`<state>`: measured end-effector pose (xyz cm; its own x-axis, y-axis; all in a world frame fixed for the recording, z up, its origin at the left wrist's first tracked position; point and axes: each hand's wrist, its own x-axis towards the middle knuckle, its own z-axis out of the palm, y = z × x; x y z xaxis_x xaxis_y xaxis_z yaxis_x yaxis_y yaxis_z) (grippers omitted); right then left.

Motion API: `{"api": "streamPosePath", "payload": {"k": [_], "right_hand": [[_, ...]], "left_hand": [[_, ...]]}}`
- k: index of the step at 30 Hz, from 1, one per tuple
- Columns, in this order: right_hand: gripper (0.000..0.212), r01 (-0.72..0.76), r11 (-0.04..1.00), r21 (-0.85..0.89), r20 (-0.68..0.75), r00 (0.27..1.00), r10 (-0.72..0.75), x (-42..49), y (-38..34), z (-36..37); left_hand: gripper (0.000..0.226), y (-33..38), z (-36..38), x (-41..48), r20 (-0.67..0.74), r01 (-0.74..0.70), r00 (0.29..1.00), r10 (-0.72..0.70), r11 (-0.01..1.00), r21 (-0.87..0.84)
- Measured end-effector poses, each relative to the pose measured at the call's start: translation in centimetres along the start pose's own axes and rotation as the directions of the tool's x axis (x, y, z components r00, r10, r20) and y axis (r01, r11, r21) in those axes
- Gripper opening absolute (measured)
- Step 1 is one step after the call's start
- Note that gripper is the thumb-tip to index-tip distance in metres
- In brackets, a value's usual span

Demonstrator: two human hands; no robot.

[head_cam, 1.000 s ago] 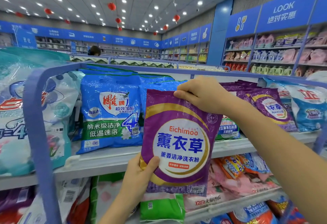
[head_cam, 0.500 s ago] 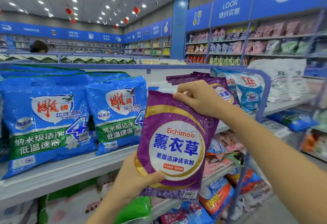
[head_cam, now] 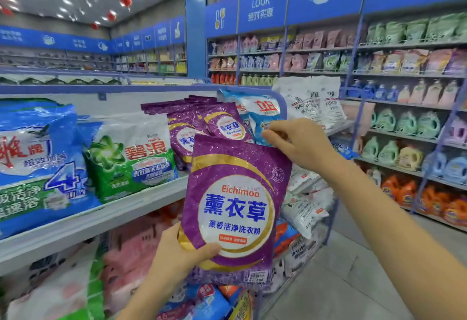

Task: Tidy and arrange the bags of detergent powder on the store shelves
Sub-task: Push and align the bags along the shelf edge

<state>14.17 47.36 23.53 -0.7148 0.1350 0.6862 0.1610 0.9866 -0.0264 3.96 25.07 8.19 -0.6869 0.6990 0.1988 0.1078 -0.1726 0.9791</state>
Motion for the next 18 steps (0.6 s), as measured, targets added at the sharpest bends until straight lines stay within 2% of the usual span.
{"api": "streamPosePath", "payload": {"k": [2,5,8,10,12,14,15,18], "right_hand": [[0.047,-0.020,1.000,-0.013,0.100,0.995,0.021,-1.6,3.8,-0.8],[0.055,0.003,0.992,-0.128,0.123,0.992,0.013,-3.6,9.2,-1.8],[0.060,0.068,0.950,-0.306,0.019,0.998,-0.065,-5.1,14.0,-2.5],[0.055,0.059,0.950,-0.307,-0.120,0.988,-0.100,-5.5,16.4,-2.6],[0.049,-0.022,0.995,-0.101,-0.200,0.980,0.001,-5.8,18.8,-2.3],[0.044,-0.150,0.967,0.204,-0.202,0.961,0.191,-6.4,20.6,-1.3],[0.041,-0.188,0.937,0.293,-0.193,0.949,0.251,-6.7,21.3,-0.6],[0.027,-0.234,0.876,0.423,-0.060,0.957,0.284,-7.8,22.1,2.4]], "left_hand": [[0.051,-0.7,3.5,0.6,0.009,-0.004,1.000,0.005,1.000,-0.023],[0.056,-1.9,9.0,1.7,-0.003,-0.004,1.000,0.004,0.998,-0.056],[0.039,-2.5,14.0,2.8,0.008,0.019,1.000,-0.019,0.999,-0.044],[0.040,-2.7,16.7,3.6,0.011,0.020,1.000,-0.020,0.999,-0.042],[0.049,-3.1,18.3,4.4,-0.021,-0.001,1.000,0.000,0.998,-0.059],[0.087,-3.1,19.2,5.4,-0.056,-0.008,0.998,0.003,0.997,-0.074],[0.098,-3.3,19.5,5.9,-0.095,-0.001,0.995,-0.008,0.996,-0.087],[0.097,-3.4,19.4,7.9,-0.212,-0.010,0.977,-0.009,0.996,-0.092]]}}
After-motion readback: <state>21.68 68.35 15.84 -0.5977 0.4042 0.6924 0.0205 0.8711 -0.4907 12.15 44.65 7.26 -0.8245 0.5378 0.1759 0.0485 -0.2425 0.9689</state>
